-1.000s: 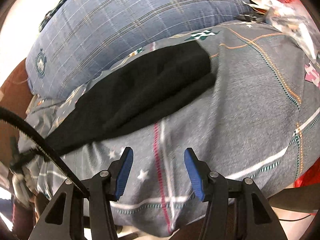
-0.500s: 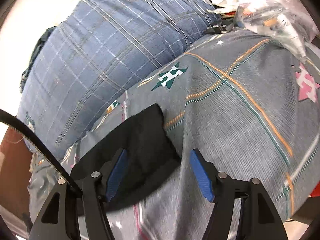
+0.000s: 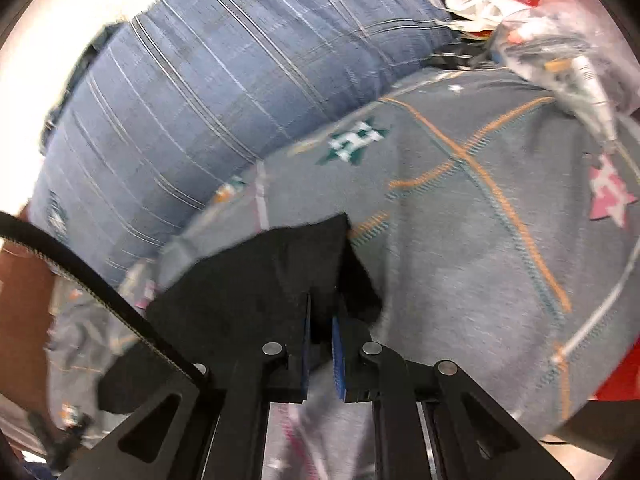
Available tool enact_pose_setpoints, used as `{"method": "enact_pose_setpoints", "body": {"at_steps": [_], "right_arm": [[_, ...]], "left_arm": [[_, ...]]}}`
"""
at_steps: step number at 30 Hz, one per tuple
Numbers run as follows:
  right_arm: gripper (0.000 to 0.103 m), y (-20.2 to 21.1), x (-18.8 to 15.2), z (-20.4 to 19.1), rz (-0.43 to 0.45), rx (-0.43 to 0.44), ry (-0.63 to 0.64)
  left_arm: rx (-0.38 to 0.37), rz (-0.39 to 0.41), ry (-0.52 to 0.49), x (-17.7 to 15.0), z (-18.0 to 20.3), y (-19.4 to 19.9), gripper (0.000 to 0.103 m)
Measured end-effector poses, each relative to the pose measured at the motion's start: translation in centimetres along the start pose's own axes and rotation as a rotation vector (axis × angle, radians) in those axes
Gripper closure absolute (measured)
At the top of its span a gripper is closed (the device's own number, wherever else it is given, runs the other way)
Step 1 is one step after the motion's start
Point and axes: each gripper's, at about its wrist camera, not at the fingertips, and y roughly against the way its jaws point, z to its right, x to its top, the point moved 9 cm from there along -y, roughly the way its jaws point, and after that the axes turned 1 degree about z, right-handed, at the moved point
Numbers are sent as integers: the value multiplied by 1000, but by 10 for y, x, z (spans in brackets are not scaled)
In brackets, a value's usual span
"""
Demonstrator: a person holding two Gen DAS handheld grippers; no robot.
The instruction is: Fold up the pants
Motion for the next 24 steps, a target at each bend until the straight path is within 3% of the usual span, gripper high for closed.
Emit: {"method": "enact_pose_setpoints", "body": {"at_steps": [3, 4, 7, 11, 13, 15, 21, 24], "right_arm": [[88, -30, -18, 20, -106, -143, 60], [75, -34, -23, 24, -126, -179, 77], [49, -17, -18, 26, -75, -230, 66], [44, 30, -7, 13, 55, -244, 82], [40, 48, -9, 0, 96, -208, 93], [39, 56, -14, -25, 106, -120, 108], [38, 25, -39, -117, 42, 97, 207], [38, 22, -41, -162, 114, 148, 266]], "left_arm": [[-3, 2, 5, -6, 0, 7, 79], [-2, 5, 4, -8, 0, 11, 79], [-15, 27, 7, -9, 3, 28, 71], [-23, 77, -19, -2, 12, 42, 62], [-27, 83, -32, -1, 16, 39, 62], [-36, 70, -36, -3, 19, 30, 62], [10, 23, -45, -8, 16, 5, 61], [56, 35, -26, -1, -2, 3, 54]]}}
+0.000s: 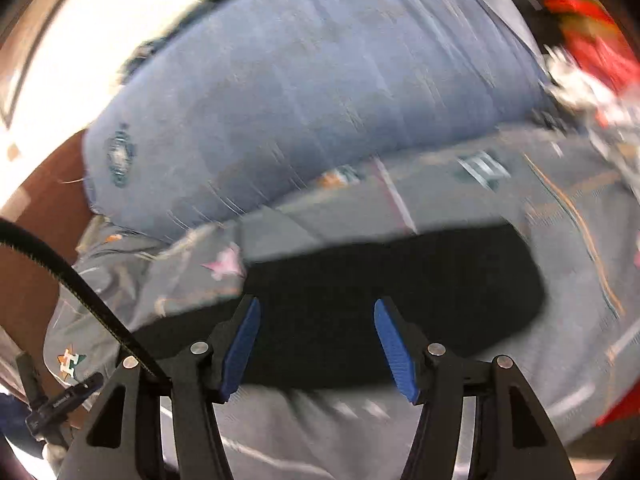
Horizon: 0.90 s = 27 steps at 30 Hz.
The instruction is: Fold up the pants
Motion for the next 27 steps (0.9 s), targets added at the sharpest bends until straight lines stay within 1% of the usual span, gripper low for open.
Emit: {"method": "enact_pose_setpoints", "body": {"at_steps": [1, 3, 4, 5, 6, 7, 9, 10, 11, 12, 15, 19, 21, 22, 23, 24, 25, 26, 27], "right_arm": [[38, 2, 5, -17, 57, -3, 39], [19, 8, 10, -48, 175, -18, 118], [3, 8, 10, -59, 214, -12, 134], [0, 3, 11, -71, 236, 1, 145], [0, -8, 9, -83, 209, 18, 160], [1, -26, 3, -99, 122, 40, 183], [13, -59, -13, -131, -29, 93, 230], [22, -74, -26, -153, -103, 127, 271], [26, -85, -37, -174, -157, 158, 313], [26, -96, -48, -197, -205, 195, 363], [26, -125, -77, -270, -294, 287, 488], [26, -158, -105, -336, -374, 351, 576], [26, -177, -120, -361, -425, 351, 622], [26, -187, -130, -370, -448, 329, 656], [26, -195, -139, -372, -465, 287, 695], [29, -206, -147, -371, -484, 228, 738], [59, -216, -155, -368, -502, 168, 777], [96, -223, -162, -363, -526, 121, 797], [95, -225, -163, -356, -541, 94, 790]], "left_arm": [[6, -1, 18, 2, -7, -2, 54], [8, -5, 62, 3, -22, -9, 54], [10, -10, 75, 2, -28, -12, 54], [11, -17, 87, 0, -33, -15, 54], [10, -26, 101, -2, -39, -19, 54], [9, -33, 118, -3, -45, -23, 54], [5, -37, 143, -3, -55, -27, 54], [1, -34, 153, -1, -59, -28, 54], [-3, -29, 160, 2, -62, -27, 54], [-4, -20, 165, 5, -66, -26, 54], [1, 11, 185, 14, -78, -18, 54], [12, 43, 209, 17, -95, -5, 54], [19, 54, 208, 17, -102, 1, 54], [22, 56, 209, 17, -106, 4, 54], [21, 57, 211, 16, -110, 5, 54], [14, 57, 217, 15, -114, 7, 54], [7, 56, 220, 15, -116, 7, 54], [-3, 54, 225, 14, -120, 7, 54], [-9, 54, 226, 13, -122, 7, 54]]}}
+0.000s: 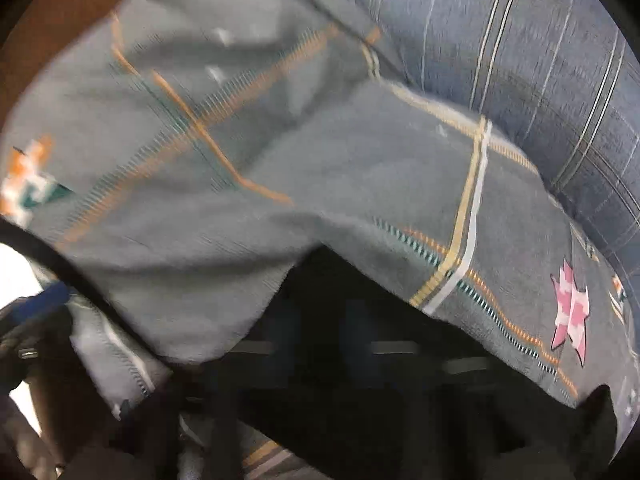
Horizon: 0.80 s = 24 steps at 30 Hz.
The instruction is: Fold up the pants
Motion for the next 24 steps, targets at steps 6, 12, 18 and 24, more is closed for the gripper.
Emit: {"method": "enact_pose_setpoints", "body": {"at_steps": [6, 12, 18, 24], "right_arm": [[95, 12, 18, 8, 34, 40, -78], [71, -10, 32, -1, -3, 212, -167], [57, 37, 21, -8, 111, 316, -212], [51, 65, -18, -2, 169, 298, -262]], "left_arm": [[-44, -19, 24, -3, -12, -8, 54], [-42, -32, 40, -8, -20, -8, 54], [31, -2, -14, -10, -21, 1, 52], [141, 67, -142, -7, -6, 15, 52]]}}
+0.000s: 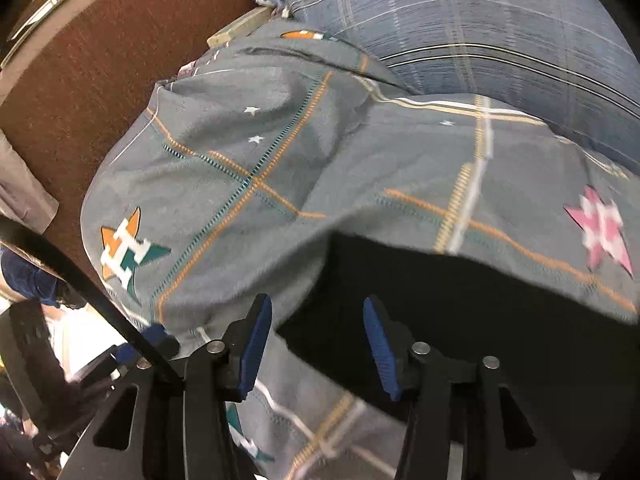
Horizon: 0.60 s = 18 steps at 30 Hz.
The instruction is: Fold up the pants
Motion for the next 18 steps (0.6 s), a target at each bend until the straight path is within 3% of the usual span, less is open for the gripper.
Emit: {"method": "enact_pose_setpoints", "body": {"at_steps": [10, 18], "right_arm": [[47, 32, -31, 37, 38, -10, -122], [44, 45, -39, 47, 59, 2, -135]], "left_arm": [[68, 69, -91, 9, 24, 24, 48], [83, 69, -134, 5, 44, 28, 47]]}}
